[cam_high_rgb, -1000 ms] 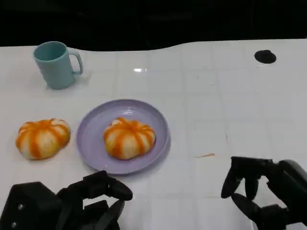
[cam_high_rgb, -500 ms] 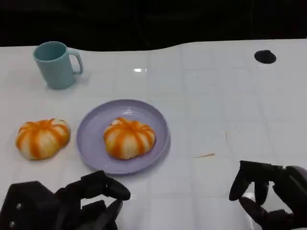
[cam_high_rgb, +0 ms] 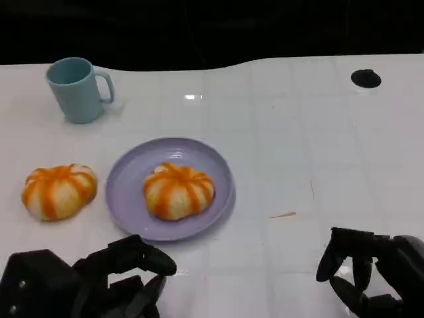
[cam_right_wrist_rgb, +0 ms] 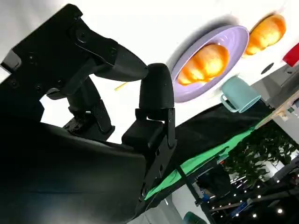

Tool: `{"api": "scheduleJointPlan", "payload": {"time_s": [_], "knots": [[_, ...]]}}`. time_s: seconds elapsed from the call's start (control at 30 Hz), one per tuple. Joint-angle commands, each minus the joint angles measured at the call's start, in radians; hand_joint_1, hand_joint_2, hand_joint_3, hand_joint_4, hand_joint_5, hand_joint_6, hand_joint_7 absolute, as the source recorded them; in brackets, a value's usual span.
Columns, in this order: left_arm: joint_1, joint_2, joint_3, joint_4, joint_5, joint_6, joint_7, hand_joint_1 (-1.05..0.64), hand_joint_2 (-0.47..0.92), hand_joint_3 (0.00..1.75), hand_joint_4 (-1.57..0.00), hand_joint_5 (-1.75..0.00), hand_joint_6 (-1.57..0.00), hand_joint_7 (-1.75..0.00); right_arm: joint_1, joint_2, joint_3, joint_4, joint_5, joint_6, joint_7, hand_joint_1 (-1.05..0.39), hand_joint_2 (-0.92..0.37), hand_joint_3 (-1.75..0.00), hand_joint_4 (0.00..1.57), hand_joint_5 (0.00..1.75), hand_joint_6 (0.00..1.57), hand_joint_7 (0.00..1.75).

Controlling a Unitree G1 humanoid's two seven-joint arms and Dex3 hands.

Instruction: Grasp the bread from the table and place it into the plate.

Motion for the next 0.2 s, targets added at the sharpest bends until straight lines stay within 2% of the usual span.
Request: {"api": "scheduleJointPlan", "payload": {"time_s": [0.03, 0.2], "knots": [[-0.003, 0.009, 0.01, -0.007, -0.01, 0.012, -0.002, -0.28, 0.76, 0.74, -0.67, -1.75, -0.63, -1.29, 0.004, 0.001, -0.001, -0.011, -0.004, 0.005, -0.009, -0.24, -0.34, -1.23, 0.88, 1.71, 0.85, 1.33], [-0.003, 0.013, 0.011, -0.006, -0.008, 0.009, -0.005, -0.27, 0.76, 0.74, -0.67, -1.75, -0.63, -1.29, 0.009, 0.007, -0.002, -0.028, -0.007, 0.014, -0.01, -0.23, -0.34, -1.23, 0.9, 1.72, 0.85, 1.32]]}}
